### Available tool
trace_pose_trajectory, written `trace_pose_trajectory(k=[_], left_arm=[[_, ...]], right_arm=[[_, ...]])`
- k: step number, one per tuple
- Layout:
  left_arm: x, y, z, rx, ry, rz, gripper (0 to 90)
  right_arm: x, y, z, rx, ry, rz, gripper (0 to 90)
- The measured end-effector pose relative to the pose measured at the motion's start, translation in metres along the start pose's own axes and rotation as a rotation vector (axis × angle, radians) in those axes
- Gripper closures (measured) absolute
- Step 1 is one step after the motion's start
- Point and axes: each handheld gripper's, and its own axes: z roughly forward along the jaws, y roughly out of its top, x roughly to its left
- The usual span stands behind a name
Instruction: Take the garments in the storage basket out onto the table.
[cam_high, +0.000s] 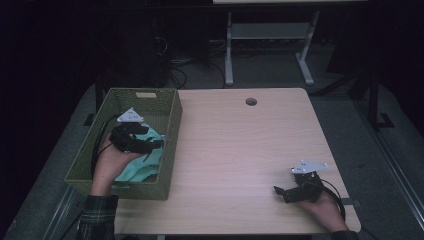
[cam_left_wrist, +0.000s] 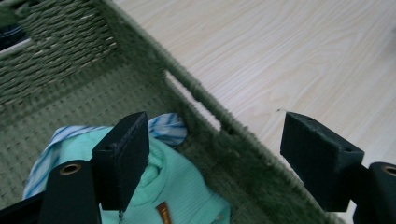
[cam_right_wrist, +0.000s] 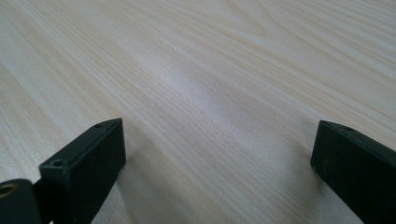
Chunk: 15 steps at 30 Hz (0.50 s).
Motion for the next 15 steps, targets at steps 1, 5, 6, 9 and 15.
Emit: trace_pose_trajectory(k=[1, 5, 6, 9, 15], left_arm=[[0.001, -0.001, -0.001, 0.0, 0.003, -0.005, 23.2], [0.007, -0.005, -0.002, -0.005, 0.022, -0.026, 23.3], [0.008, -0.006, -0.002, -0.002, 0.028, -0.027, 23.3], [0.012, -0.01, 0.0, 0.005, 0.035, -0.042, 23.3], [0.018, -0.017, 0.008, 0.018, 0.034, -0.062, 23.3]], right_arm=[[0.0, 0.0, 0.0, 0.0, 0.0, 0.0, 2.7], [0.0, 0.0, 0.0, 0.001, 0.0, 0.001, 2.7], [0.0, 0.0, 0.0, 0.001, 0.0, 0.003, 2.7], [0.0, 0.0, 0.0, 0.001, 0.0, 0.001, 2.7], [0.0, 0.0, 0.0, 0.0, 0.0, 0.001, 2.7]])
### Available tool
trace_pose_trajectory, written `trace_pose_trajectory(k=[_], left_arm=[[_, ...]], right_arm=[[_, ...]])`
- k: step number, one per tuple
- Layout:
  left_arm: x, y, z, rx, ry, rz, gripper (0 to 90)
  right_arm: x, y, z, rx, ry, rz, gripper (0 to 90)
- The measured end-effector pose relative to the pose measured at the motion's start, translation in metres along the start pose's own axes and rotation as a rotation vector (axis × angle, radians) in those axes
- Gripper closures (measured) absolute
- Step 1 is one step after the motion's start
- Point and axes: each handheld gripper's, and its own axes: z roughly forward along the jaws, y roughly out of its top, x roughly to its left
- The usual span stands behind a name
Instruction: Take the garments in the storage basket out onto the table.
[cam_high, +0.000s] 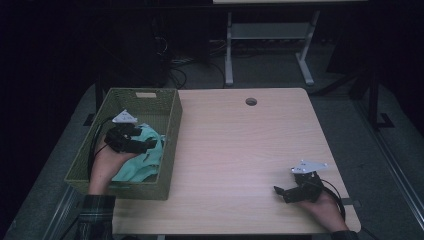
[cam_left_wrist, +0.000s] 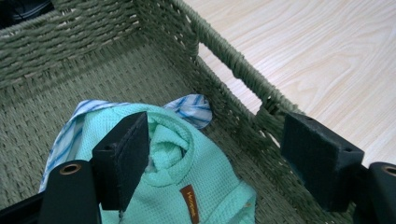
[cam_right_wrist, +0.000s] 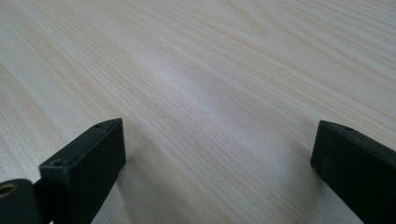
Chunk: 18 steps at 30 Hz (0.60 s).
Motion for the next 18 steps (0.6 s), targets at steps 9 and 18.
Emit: trace_pose_trajectory(k=[9, 18], left_arm=[[0.006, -0.009, 0.011, 0.013, -0.001, -0.012, 23.3], [0.007, -0.016, 0.025, 0.063, -0.009, -0.006, 23.3]], right_arm=[[0.0, 0.0, 0.0, 0.0, 0.0, -0.001, 2.7], [0.0, 0.0, 0.0, 0.0, 0.0, -0.001, 2.7]])
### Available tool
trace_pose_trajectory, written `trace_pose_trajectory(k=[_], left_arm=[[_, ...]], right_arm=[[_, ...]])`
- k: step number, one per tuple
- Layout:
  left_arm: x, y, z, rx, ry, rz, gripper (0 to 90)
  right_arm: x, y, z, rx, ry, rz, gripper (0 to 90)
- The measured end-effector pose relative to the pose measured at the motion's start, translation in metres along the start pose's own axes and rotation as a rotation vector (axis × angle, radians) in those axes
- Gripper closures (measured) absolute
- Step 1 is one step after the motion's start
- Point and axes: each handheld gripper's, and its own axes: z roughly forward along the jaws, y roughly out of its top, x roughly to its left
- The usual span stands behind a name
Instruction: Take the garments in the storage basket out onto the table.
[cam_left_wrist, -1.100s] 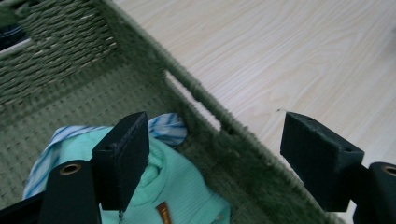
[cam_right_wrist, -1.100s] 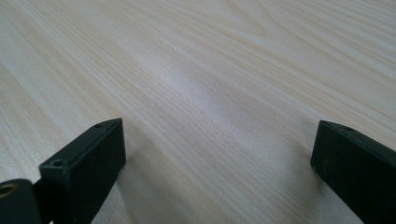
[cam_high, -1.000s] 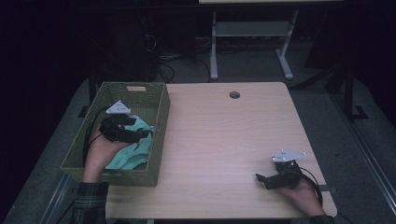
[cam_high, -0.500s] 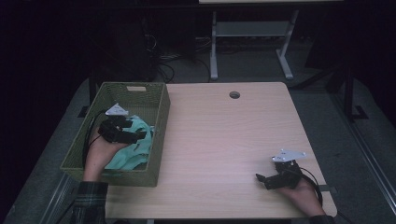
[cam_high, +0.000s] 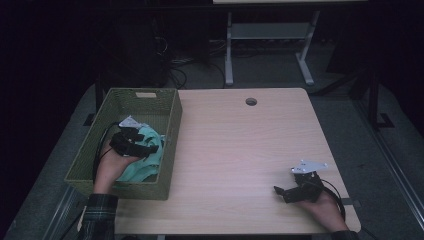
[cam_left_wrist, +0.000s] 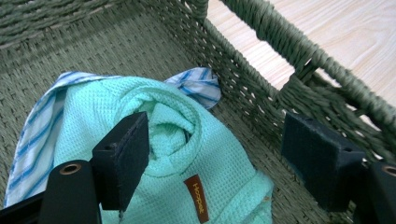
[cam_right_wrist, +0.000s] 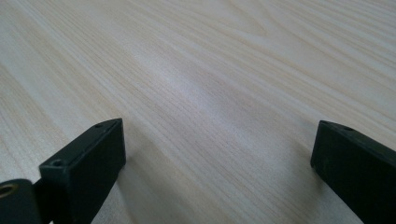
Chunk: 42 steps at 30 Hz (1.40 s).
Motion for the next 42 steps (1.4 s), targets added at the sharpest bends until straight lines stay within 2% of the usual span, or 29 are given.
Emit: trace_pose_trajectory(k=[4, 10, 17, 23, 27, 30, 31, 38, 42], left_arm=[[-0.001, -0.002, 0.004, 0.009, -0.005, -0.007, 23.3], [-0.002, -0.006, 0.013, 0.054, -0.005, 0.0, 23.3], [-0.004, -0.009, 0.028, 0.167, 0.012, 0.029, 23.2], [-0.01, -0.011, 0.04, 0.258, 0.006, 0.058, 23.2], [-0.009, -0.012, 0.042, 0.282, -0.005, 0.05, 23.2], [-0.01, -0.013, 0.046, 0.321, -0.004, 0.05, 23.2], [-0.01, -0.014, 0.049, 0.34, 0.0, 0.061, 23.1], [-0.009, -0.015, 0.05, 0.359, 0.006, 0.052, 25.0], [-0.007, -0.014, 0.049, 0.374, 0.015, 0.022, 37.1]], right_arm=[[0.0, 0.0, 0.0, 0.0, 0.0, 0.0, 2.7], [0.0, 0.0, 0.0, 0.0, 0.0, 0.0, 2.7], [0.0, 0.0, 0.0, 0.0, 0.0, 0.0, 2.7], [0.0, 0.0, 0.0, 0.001, 0.0, 0.0, 2.7], [0.0, 0.0, 0.0, 0.001, 0.0, 0.0, 2.7], [0.0, 0.0, 0.0, 0.0, 0.0, -0.002, 2.7], [0.0, 0.0, 0.0, 0.0, 0.0, -0.002, 2.7], [0.0, 0.0, 0.0, -0.001, 0.0, -0.002, 2.7], [0.0, 0.0, 0.0, 0.0, 0.0, -0.002, 2.7]])
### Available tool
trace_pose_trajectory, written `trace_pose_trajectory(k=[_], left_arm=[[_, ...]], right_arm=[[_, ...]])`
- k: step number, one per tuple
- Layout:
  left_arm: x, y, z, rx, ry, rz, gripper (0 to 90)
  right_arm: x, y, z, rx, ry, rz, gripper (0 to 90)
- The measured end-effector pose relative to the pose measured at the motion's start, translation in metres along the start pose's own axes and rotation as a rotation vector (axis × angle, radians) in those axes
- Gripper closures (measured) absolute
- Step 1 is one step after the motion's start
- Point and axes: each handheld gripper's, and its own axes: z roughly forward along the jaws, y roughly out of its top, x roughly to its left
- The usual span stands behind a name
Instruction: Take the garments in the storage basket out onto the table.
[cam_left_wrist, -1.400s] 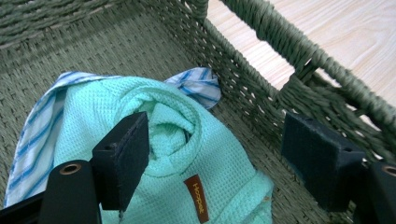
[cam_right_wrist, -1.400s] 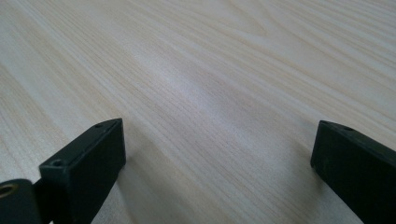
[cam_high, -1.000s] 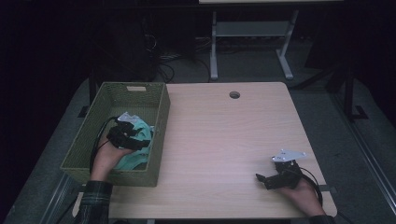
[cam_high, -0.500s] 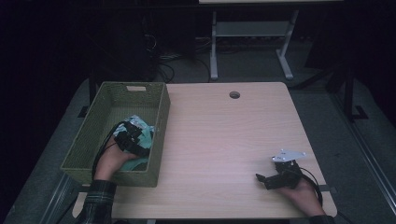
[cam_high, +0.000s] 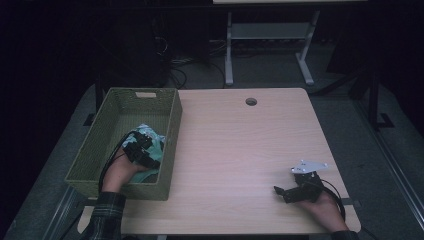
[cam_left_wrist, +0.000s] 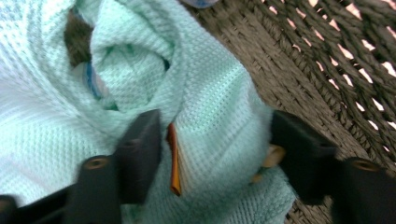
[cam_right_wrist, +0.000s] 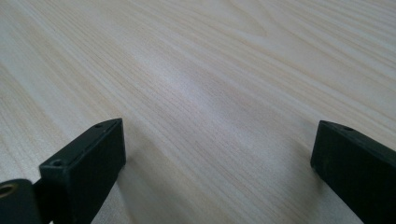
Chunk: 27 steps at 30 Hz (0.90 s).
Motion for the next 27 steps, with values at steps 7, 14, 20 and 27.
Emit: trace_pose_trajectory(k=[7, 14, 20, 27], left_arm=[[0.002, 0.0, -0.006, 0.0, 0.024, -0.041, 69.4], [0.008, -0.002, -0.018, -0.074, 0.008, -0.098, 78.9], [0.015, -0.006, -0.029, -0.185, -0.026, -0.151, 80.5], [0.019, -0.01, -0.038, -0.282, -0.069, -0.171, 80.9]], right_arm=[[0.0, 0.0, 0.0, 0.0, 0.0, 0.001, 2.7], [0.0, 0.0, 0.0, 0.001, 0.0, 0.002, 2.7], [0.0, 0.0, 0.0, 0.001, 0.0, 0.002, 2.7], [0.0, 0.0, 0.0, 0.001, -0.001, 0.002, 2.7]])
